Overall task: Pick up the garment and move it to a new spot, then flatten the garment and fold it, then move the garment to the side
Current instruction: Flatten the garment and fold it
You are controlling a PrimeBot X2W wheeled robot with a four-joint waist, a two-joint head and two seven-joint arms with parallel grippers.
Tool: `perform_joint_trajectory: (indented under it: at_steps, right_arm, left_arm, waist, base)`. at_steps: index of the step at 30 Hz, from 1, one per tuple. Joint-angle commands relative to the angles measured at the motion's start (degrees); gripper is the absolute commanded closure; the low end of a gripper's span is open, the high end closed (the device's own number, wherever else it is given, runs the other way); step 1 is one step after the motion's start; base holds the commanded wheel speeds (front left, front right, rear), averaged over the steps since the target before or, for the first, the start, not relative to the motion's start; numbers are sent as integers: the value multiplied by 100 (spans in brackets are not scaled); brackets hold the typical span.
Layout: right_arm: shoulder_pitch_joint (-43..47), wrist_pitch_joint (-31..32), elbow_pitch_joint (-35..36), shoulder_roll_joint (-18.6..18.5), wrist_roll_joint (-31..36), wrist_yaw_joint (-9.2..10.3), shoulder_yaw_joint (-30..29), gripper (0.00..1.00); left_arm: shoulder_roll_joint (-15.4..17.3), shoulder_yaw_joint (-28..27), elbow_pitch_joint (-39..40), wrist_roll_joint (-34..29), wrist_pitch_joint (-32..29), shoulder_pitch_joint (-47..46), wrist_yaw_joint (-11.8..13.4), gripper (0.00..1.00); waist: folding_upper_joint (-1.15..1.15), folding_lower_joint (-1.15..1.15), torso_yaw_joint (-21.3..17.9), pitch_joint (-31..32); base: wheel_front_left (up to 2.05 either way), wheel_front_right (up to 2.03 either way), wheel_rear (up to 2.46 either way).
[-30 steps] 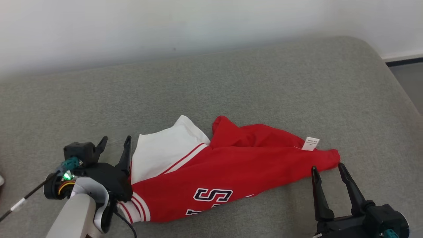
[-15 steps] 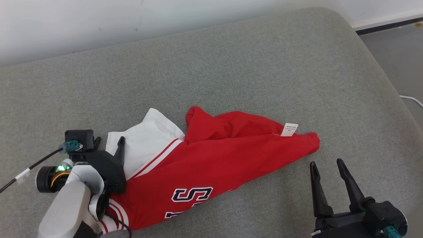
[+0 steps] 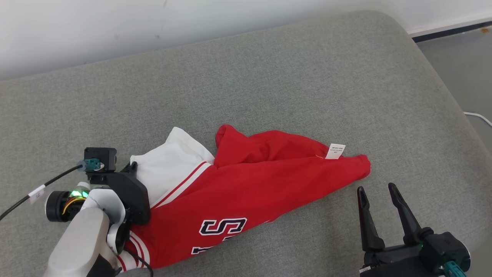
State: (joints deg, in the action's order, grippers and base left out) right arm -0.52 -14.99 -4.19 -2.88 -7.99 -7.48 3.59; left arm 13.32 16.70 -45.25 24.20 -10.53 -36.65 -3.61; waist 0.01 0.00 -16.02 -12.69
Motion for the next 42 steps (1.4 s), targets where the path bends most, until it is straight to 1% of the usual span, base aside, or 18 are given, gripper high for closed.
perform_joint_trajectory:
  at_steps: [1,3,5,8,10,11,13,15,18,23,31,35,39,41,42]
  right_arm:
    - [-58,-27,11,0,-26,-1,6,0]
    - [-66,-27,23,0,-14,-1,-16,0]
    - [-62,-27,40,0,-20,-1,-46,0]
    - [-17,-27,47,0,-30,-1,-111,0]
    - [6,-27,51,0,-47,-1,-146,0]
    - [11,-27,52,1,-53,-1,-153,0]
    - [26,-27,47,0,-67,-1,-137,0]
    - [22,-27,41,-2,-61,-1,-122,0]
    - [-28,-27,33,-1,-46,-1,-82,0]
    - [-89,-27,59,-1,-3,-1,-16,0]
    - [-122,-27,91,0,86,-1,-6,0]
    - [-124,-27,133,1,110,-1,19,0]
    - [-117,-27,149,0,130,-1,33,0]
    - [-103,-27,154,0,143,-1,40,0]
    - [-101,-27,155,0,143,-1,41,0]
  left_arm:
    - [-15,27,-67,11,-42,-12,-13,100]
    - [2,47,-119,1,-62,-29,-3,100]
    - [63,5,-98,-64,112,-86,156,100]
    - [129,-107,42,-139,471,-112,479,100]
    - [206,-209,124,-128,693,-92,618,100]
    - [193,-242,181,-124,791,-61,689,100]
    - [197,-287,301,-95,917,33,761,100]
    - [274,-334,395,-73,993,91,807,100]
    - [380,-387,580,-128,1165,204,964,100]
    - [557,-392,706,-268,1564,223,1043,100]
    - [835,-411,482,-481,2076,32,1247,100]
    - [933,-389,277,-526,2102,-80,1285,100]
    - [913,-330,144,-539,2067,-114,1256,100]
    - [877,-292,77,-523,2082,-127,1215,52]
    - [846,-290,66,-492,2129,-138,1171,0]
  waist:
    - [-1,0,-24,-20]
    - [-1,0,-44,-39]
    - [-1,0,-45,-54]
    - [-1,0,-2,-56]
    - [-1,0,50,-54]
    - [-1,0,89,-46]
    - [-1,0,158,-29]
    - [-1,0,228,-19]
    - [-1,0,294,-22]
    - [-1,0,253,-94]
    - [-1,0,30,-251]
    - [-1,0,-49,-355]
    - [-1,0,-72,-404]
    - [-1,0,-61,-425]
    - [-1,0,-45,-435]
  base:
    - [0,0,0]
    - [0,0,0]
    - [0,0,0]
    - [0,0,0]
    - [0,0,0]
    - [0,0,0]
    - [0,0,0]
    - [0,0,0]
    - [0,0,0]
    - [0,0,0]
    - [0,0,0]
    - [0,0,0]
    - [0,0,0]
    - [0,0,0]
    - [0,0,0]
